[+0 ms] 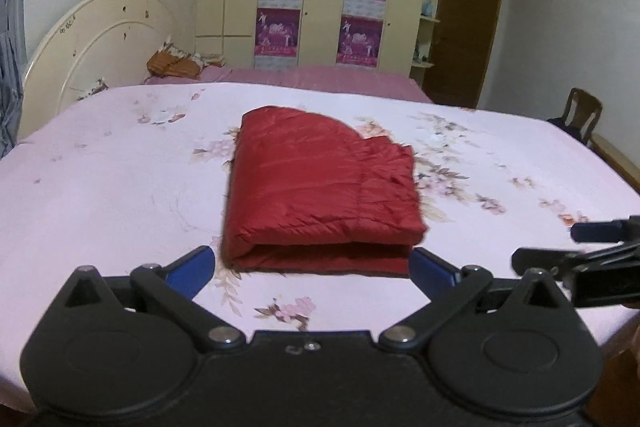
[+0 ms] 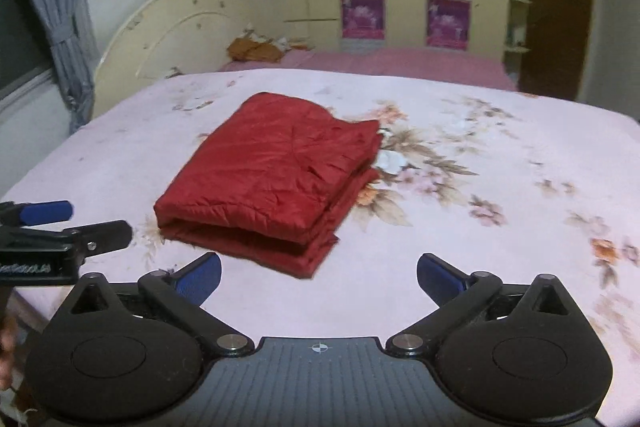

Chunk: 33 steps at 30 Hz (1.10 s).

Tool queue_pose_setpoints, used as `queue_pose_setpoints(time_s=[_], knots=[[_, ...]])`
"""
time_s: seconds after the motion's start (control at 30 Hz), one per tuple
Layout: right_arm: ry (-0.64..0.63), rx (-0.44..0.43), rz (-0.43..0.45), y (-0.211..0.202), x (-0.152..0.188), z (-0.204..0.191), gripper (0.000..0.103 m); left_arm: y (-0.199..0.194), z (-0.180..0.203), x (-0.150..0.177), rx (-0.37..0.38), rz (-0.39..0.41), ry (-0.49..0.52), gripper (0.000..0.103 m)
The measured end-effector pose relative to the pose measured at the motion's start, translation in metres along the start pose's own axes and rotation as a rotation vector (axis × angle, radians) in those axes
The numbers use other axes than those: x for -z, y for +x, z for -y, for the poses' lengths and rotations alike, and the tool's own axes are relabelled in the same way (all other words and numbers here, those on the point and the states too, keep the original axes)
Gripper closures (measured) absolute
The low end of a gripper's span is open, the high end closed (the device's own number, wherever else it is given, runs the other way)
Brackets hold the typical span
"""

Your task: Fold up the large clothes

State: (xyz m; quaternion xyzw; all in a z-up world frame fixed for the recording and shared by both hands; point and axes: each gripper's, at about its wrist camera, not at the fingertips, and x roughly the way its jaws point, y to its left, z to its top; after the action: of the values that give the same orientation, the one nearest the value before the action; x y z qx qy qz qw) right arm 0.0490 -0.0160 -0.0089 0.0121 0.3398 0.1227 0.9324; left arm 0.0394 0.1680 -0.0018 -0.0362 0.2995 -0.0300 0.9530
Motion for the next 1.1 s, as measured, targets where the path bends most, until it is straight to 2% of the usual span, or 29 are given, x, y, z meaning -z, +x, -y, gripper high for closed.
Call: queue_pose_setpoints(time_s=[0.33, 0.53, 1.1], knots=[[0.065, 0.073, 0.028, -0.058, 0.025, 0.001, 0.000, -0.050, 0.022, 0.020, 0.015, 0.036, -0.002, 0.000], [0.101, 0.100, 0.042, -0.090, 0.041, 0.004, 0.000, -0.066, 0.032, 0.032, 0.021, 0.035, -0.005, 0.000], [0.082, 0.102, 0.074, -0.113, 0.050, 0.003, 0.000, -0.083, 0.044, 0.031, 0.022, 0.080, 0.016, 0.000]])
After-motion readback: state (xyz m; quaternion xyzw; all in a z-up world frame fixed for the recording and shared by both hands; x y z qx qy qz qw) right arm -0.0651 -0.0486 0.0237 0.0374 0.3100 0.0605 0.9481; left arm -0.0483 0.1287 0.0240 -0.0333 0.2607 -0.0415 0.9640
